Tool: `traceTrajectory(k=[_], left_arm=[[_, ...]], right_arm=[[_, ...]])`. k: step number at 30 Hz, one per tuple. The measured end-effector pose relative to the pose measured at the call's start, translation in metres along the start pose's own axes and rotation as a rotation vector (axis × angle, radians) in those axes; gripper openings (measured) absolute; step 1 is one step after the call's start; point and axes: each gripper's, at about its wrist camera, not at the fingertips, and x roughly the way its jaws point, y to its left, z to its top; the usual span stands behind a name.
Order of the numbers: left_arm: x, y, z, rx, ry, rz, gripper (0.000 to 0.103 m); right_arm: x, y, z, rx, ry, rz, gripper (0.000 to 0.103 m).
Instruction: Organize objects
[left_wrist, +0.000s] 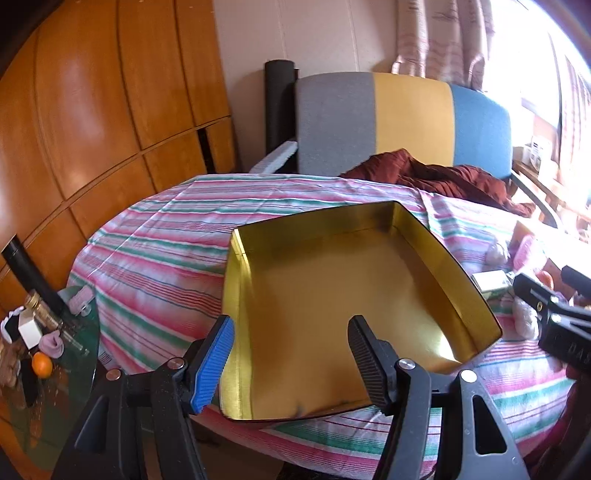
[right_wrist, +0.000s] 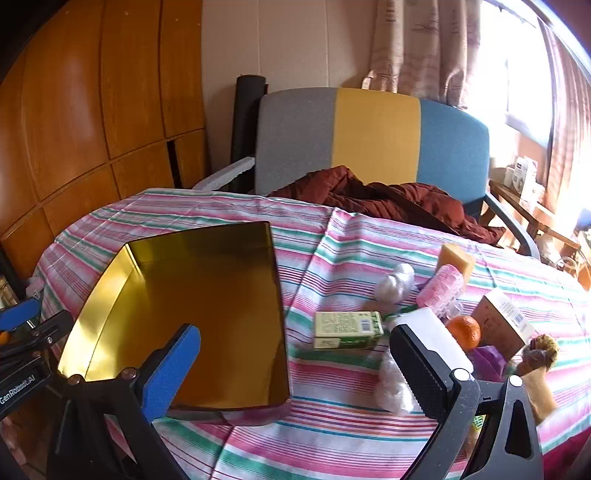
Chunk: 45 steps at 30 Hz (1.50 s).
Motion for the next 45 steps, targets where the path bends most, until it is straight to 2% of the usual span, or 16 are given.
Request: traceTrajectory(k=[7, 8, 14, 17, 19, 23, 25, 28, 32, 34, 36, 38, 40, 41, 45], left_arm=[[0.003, -0.022, 0.001, 0.062, 0.024, -0.088, 0.065], [0.004, -0.025, 0.001, 0.065, 0.032, -0.119, 0.065], [0.013, -0.046, 0.003, 0.03, 0.148, -0.442, 0.065], [0.015, -0.061, 0.002, 0.052, 0.168, -0.514, 0.065], [0.014, -0.076, 0.005, 0.111, 0.164, -0.509, 0.065], [0.014, -0.098, 0.017, 0.176, 0.161, -0.568, 0.065], [0.013, -0.117, 0.027, 0.274, 0.136, -0.576, 0.065], [0.023, -0.137, 0.039, 0.367, 0.162, -0.588, 0.065], [0.042, -0.162, 0.059, 0.388, 0.248, -0.604, 0.066], [0.05, -0.17, 0.062, 0.378, 0.282, -0.617, 0.07], [0.063, -0.186, 0.067, 0.355, 0.349, -0.637, 0.074], [0.078, -0.201, 0.072, 0.329, 0.407, -0.646, 0.074], [0.085, -0.211, 0.077, 0.322, 0.427, -0.64, 0.074], [0.088, -0.218, 0.08, 0.345, 0.425, -0.63, 0.074], [0.101, -0.247, 0.079, 0.542, 0.449, -0.592, 0.075]], right_arm=[[-0.003, -0.034, -0.001, 0.057, -0.004, -0.058, 0.103], [-0.004, -0.04, -0.001, 0.063, -0.005, -0.067, 0.103], [-0.01, -0.079, -0.001, 0.1, -0.003, -0.139, 0.103], [-0.014, -0.1, -0.001, 0.128, 0.001, -0.178, 0.103], [-0.017, -0.116, -0.001, 0.148, 0.004, -0.197, 0.103], [-0.021, -0.146, 0.0, 0.146, 0.015, -0.253, 0.103], [-0.022, -0.162, 0.001, 0.144, 0.017, -0.283, 0.103], [-0.023, -0.186, 0.003, 0.15, 0.011, -0.315, 0.103], [-0.018, -0.21, 0.003, 0.198, 0.003, -0.283, 0.103], [-0.013, -0.218, 0.001, 0.244, 0.01, -0.247, 0.103], [-0.009, -0.222, 0.001, 0.272, 0.016, -0.222, 0.103], [-0.007, -0.222, 0.002, 0.27, 0.016, -0.226, 0.103], [-0.007, -0.223, 0.002, 0.279, 0.016, -0.211, 0.103], [-0.007, -0.223, 0.002, 0.282, 0.014, -0.205, 0.103], [-0.009, -0.225, 0.001, 0.294, 0.007, -0.186, 0.103]])
